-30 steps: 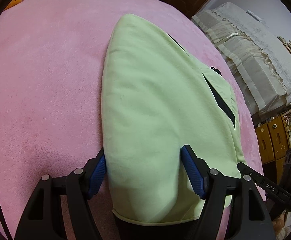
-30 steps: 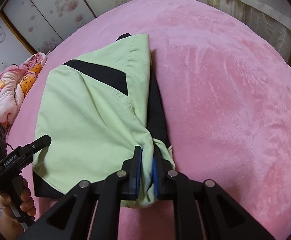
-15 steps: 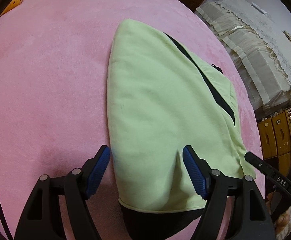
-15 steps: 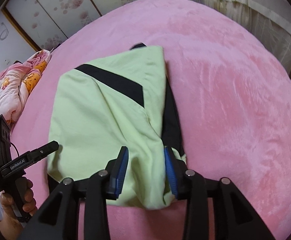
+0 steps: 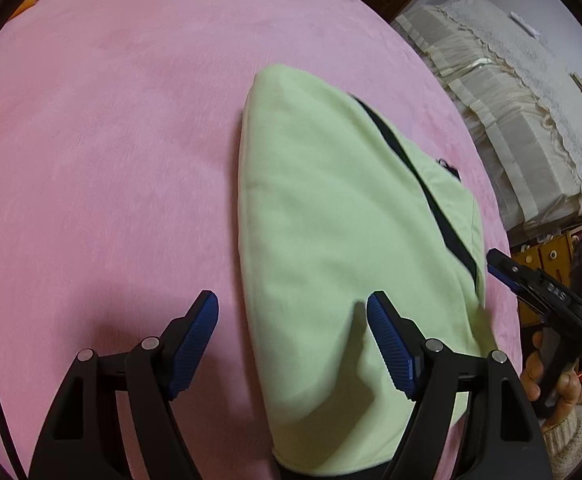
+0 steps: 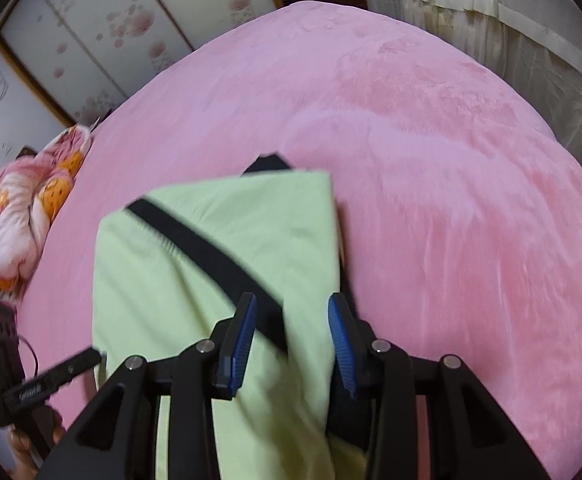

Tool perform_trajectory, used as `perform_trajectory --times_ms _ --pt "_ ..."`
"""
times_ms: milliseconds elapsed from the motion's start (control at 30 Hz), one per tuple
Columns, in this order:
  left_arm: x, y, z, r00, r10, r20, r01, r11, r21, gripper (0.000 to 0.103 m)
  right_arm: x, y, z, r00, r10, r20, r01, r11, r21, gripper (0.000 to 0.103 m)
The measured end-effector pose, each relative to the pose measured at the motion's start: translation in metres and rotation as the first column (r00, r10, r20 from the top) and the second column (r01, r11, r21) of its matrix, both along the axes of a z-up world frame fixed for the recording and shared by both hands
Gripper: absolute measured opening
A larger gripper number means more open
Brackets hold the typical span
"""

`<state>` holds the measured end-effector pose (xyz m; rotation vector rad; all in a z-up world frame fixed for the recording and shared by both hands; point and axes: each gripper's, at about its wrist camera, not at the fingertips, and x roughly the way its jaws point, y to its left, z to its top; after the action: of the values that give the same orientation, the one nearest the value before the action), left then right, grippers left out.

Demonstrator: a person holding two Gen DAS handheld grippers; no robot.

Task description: Fold large clothes

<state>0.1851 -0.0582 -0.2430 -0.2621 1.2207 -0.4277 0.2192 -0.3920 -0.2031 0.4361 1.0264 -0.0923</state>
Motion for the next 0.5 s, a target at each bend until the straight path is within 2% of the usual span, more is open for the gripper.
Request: perform_trajectory --times_ms 100,200,333,500 --pt "0.012 -0.007 -0.002 1.000 0.014 -0.002 -0.014 1.000 -0.005 0.075 0.019 -0.006 -0.008 1.000 -0.021 -0.016 0.022 1.000 0.018 0.037" --pt "0.023 -0.013 -0.006 1.000 0.016 -0.008 -0.016 0.999 -0.033 0.074 0.029 -0.004 -0.015 0.999 -0.029 -0.044 0.028 0.999 -0.016 0.037" --pt "0.029 -0.026 -0.007 1.000 0.013 0.000 -0.013 1.000 -0.019 0.074 0.032 -0.001 -0.019 0.997 -0.034 -0.070 0.029 0.996 -0.080 0.037" --pt "0.029 -0.031 -0.009 1.000 0.020 0.015 -0.019 1.000 -0.013 0.074 0.027 -0.013 -0.024 0.996 -0.052 -0.075 0.049 0.998 -0.041 0.037"
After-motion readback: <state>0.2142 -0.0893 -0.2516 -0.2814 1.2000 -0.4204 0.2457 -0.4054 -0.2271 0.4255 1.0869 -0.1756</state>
